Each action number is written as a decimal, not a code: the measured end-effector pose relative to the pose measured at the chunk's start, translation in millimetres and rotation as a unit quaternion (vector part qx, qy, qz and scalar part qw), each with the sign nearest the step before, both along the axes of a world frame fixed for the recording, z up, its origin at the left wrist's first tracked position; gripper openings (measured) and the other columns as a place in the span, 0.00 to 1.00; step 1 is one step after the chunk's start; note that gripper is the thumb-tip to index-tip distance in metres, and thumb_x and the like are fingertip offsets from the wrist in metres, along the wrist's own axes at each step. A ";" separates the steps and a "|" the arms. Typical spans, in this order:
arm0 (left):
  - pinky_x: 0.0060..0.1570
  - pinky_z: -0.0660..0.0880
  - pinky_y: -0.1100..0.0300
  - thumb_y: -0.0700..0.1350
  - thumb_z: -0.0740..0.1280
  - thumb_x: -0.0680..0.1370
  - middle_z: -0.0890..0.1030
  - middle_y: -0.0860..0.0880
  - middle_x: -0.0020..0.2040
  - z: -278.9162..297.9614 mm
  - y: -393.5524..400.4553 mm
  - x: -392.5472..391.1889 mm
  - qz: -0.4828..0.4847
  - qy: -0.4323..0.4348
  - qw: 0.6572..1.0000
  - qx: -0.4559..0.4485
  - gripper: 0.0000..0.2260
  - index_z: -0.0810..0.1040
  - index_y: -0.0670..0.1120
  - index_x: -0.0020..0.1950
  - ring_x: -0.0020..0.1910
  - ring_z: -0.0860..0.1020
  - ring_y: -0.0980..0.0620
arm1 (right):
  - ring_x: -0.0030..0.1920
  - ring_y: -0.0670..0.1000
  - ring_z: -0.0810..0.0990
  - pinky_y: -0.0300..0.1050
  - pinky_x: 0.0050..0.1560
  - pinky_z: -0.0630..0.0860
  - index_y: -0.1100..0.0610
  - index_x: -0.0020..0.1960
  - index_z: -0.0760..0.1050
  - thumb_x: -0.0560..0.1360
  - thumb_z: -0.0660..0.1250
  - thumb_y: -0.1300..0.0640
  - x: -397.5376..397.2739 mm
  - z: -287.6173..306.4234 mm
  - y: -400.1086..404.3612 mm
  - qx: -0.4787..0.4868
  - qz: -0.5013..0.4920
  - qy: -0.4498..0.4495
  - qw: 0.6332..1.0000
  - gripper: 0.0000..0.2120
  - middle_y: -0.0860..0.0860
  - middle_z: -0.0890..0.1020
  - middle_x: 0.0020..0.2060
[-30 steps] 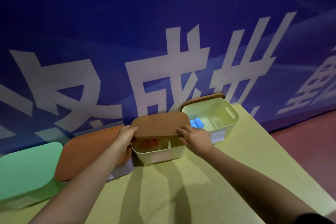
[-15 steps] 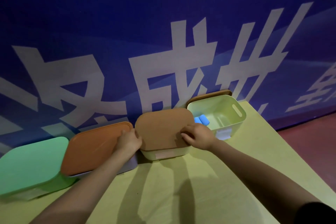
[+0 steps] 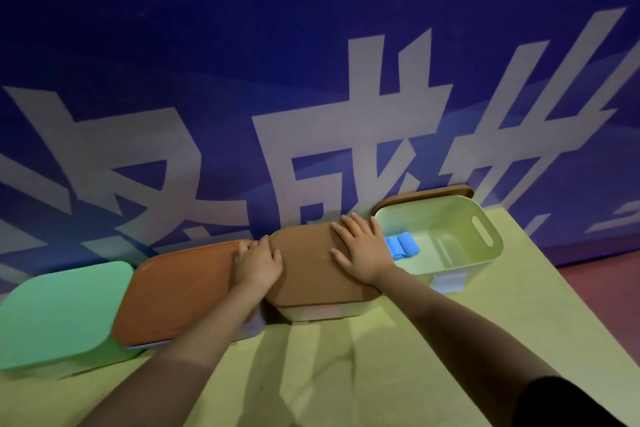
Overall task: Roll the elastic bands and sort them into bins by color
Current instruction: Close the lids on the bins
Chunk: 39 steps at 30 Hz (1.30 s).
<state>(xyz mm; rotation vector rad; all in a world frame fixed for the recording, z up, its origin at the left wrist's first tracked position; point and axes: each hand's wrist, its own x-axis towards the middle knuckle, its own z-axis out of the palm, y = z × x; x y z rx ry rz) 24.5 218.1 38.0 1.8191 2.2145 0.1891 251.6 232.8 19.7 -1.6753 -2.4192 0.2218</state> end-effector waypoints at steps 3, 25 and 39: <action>0.62 0.64 0.53 0.50 0.57 0.81 0.79 0.46 0.59 -5.5 5.2 -4.1 0.024 -0.038 0.998 0.036 0.18 0.71 0.45 0.69 0.65 0.66 0.43 | 0.75 0.56 0.60 0.60 0.74 0.51 0.54 0.72 0.66 0.75 0.45 0.37 1.5 -4.1 7.2 0.008 0.007 0.017 1.000 0.33 0.54 0.67 0.72; 0.51 0.68 0.50 0.44 0.60 0.80 0.81 0.44 0.42 -28.0 7.2 7.6 0.062 0.030 0.990 0.126 0.09 0.78 0.42 0.46 0.51 0.74 0.42 | 0.78 0.55 0.48 0.56 0.76 0.42 0.52 0.78 0.54 0.78 0.46 0.42 -11.6 -11.3 -4.6 0.007 -0.038 -0.028 0.999 0.30 0.54 0.56 0.77; 0.49 0.70 0.51 0.42 0.59 0.80 0.82 0.45 0.44 -35.5 5.8 -13.9 -0.004 -0.057 0.987 0.150 0.11 0.81 0.44 0.52 0.52 0.74 0.43 | 0.75 0.54 0.60 0.57 0.75 0.52 0.53 0.69 0.69 0.76 0.51 0.44 -5.4 -3.5 -9.0 0.060 -0.045 0.029 0.997 0.25 0.53 0.69 0.71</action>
